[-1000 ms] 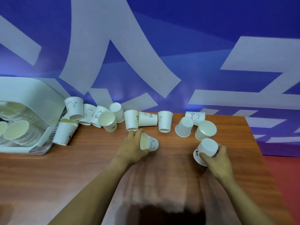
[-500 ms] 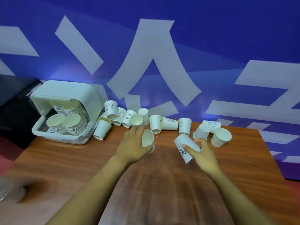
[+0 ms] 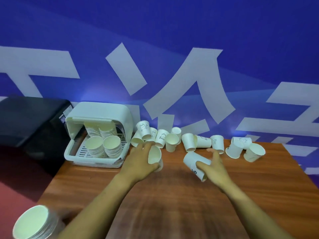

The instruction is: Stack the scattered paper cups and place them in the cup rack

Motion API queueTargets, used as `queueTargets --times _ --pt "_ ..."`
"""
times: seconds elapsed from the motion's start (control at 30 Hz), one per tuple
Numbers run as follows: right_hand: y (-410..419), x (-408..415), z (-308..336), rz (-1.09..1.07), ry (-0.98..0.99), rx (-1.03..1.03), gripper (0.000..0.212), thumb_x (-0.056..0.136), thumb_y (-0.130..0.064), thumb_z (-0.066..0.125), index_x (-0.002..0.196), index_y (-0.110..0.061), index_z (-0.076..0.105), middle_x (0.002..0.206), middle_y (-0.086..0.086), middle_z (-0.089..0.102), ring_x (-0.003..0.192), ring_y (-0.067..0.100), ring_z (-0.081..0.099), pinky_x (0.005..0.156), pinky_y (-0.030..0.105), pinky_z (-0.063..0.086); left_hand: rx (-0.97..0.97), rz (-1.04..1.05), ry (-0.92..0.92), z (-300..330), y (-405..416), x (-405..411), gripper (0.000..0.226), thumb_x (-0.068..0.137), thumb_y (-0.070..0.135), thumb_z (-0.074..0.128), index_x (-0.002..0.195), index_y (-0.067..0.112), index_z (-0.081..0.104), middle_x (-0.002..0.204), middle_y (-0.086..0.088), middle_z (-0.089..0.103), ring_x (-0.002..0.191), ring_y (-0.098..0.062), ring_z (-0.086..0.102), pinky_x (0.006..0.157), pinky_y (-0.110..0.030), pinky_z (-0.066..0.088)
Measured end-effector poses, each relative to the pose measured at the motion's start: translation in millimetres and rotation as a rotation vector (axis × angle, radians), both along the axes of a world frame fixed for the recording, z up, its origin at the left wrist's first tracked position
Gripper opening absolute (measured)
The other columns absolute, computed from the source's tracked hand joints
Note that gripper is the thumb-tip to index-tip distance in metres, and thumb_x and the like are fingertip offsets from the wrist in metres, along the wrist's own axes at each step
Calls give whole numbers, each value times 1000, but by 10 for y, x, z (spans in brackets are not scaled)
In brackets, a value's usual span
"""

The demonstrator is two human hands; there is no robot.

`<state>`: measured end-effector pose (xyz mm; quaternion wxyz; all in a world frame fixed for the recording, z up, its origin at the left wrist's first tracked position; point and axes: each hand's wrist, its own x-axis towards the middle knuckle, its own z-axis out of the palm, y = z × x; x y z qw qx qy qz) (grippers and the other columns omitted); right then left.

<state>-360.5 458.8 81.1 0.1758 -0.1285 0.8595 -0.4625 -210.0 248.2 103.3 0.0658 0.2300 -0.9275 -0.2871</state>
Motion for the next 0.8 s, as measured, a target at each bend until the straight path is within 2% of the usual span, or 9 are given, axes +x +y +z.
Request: queueTargets --times 0.1,0.13,0.23,0.3,0.5,0.67,0.8 --pt "-417 357 26 20 2 21 68 71 -24 71 129 -21 35 123 8 40 87 12 52 51 15 37 10 13 11 21 -374 337 70 77 40 66 139 34 33 137 2 41 124 -27 41 101 -36 38" --pt "-548 469 33 22 9 34 67 71 -22 72 128 -20 35 122 8 41 83 11 53 53 17 38 9 17 1 15 -479 449 71 78 39 66 140 33 32 138 2 40 126 -26 39 100 -34 38" --pt "-886 749 4 49 48 59 68 70 -20 78 123 -18 36 124 10 43 99 18 48 72 27 35 11 28 -33 -45 -783 752 72 78 41 66 141 33 31 137 1 41 125 -25 41 99 -37 40" --pt "-1060 899 -3 81 52 58 71 69 -21 80 123 -16 35 124 8 43 104 18 44 77 27 33 40 36 -53 -85 -943 917 73 76 42 67 139 33 32 137 1 41 124 -24 41 100 -41 41" --pt "-1445 1095 60 162 114 127 55 68 -30 80 108 -22 43 119 6 52 103 19 50 74 26 34 66 85 14 -65 -1316 1148 74 76 40 70 140 29 34 137 0 42 124 -25 42 99 -39 40" --pt "-1714 1141 129 179 207 143 68 63 -31 84 116 -16 44 117 6 47 101 18 47 77 26 35 50 205 110 37 -1588 1279 65 78 34 70 135 29 40 137 2 43 125 -22 40 97 -34 38" --pt "-2056 1213 171 225 253 120 66 62 -31 84 112 -17 43 114 5 49 98 16 47 73 24 32 -15 261 162 130 -1813 1325 63 78 32 70 134 28 42 138 4 43 123 -23 40 95 -34 37"
